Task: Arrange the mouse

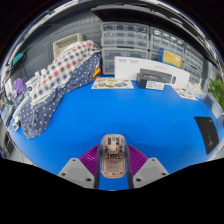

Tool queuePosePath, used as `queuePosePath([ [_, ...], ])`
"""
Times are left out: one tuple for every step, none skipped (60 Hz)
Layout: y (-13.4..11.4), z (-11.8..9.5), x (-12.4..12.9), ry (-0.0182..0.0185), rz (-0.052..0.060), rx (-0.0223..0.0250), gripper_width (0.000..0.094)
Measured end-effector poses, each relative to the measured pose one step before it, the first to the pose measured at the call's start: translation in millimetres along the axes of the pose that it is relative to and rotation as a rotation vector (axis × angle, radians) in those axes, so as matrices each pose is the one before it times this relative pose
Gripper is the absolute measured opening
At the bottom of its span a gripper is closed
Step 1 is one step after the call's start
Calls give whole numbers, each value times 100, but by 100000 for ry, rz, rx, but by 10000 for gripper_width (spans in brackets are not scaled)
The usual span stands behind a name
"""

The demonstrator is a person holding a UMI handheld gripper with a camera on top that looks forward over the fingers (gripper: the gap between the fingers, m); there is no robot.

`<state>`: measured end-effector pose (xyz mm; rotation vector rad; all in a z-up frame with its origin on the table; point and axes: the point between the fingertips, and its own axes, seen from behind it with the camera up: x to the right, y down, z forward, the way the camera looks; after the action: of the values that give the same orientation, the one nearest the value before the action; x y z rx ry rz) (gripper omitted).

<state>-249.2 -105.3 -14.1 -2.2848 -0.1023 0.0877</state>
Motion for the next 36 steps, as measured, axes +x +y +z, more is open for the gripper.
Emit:
queuePosePath([
  [-28,14,14,55,-327,-107,378],
  [53,27,2,164,-67,-419,367],
  [-1,27,-35,129,30,-106,349],
  [35,47,-21,13,-218,-363,336],
  [-11,25,-3,-49,-393,-247,336],
  [0,34,-6,-78,-259,-299,335],
  [-40,32,-10,-114,-145,-169,337],
  [-25,25,-1,-81,-91,-193,332],
  [-17,13,-7,-146,-115,-138,333],
  [-22,16,-24,-207,-122,-117,333],
  [-9,3,-5,-322,-208,-159,333],
  [-2,22,-21,-425,-145,-172,332],
  [-9,14,18,-493,-1,-261,332],
  [-16,3,-14,-592,71,-400,332],
  [10,-80,-26,-629,-79,-222,332],
  [-101,-40,87,-822,-335,-565,332],
  [-50,-113,99,-554,-560,-594,332],
  [-165,-198,156,-351,-725,-415,334],
  [-257,-247,157,-296,-747,-177,334],
  [-422,-317,262,-351,-1030,290,334],
  [-573,-376,336,-307,-1158,790,334],
  [-682,-450,464,-47,-1028,1072,334],
  [-745,-507,595,352,-757,1211,333],
  [-825,-528,744,591,-516,1383,334],
  [-900,-552,792,680,-376,1565,333],
  [-994,-625,814,507,-355,1831,334],
  [-912,-484,703,385,-126,2196,335],
  [-949,-741,835,83,162,1748,335],
  [-1012,-629,922,291,435,1795,336],
  [-1001,-586,955,437,633,1813,335],
  [-1092,-554,1049,496,460,2017,335],
  [-1135,-541,1090,498,254,2179,336],
  [-1053,-519,1105,498,123,2128,334],
  [-1003,-399,1157,716,80,2073,334],
  [-1041,-281,1176,790,135,1777,335],
  [-959,-582,1358,319,13,1570,335],
])
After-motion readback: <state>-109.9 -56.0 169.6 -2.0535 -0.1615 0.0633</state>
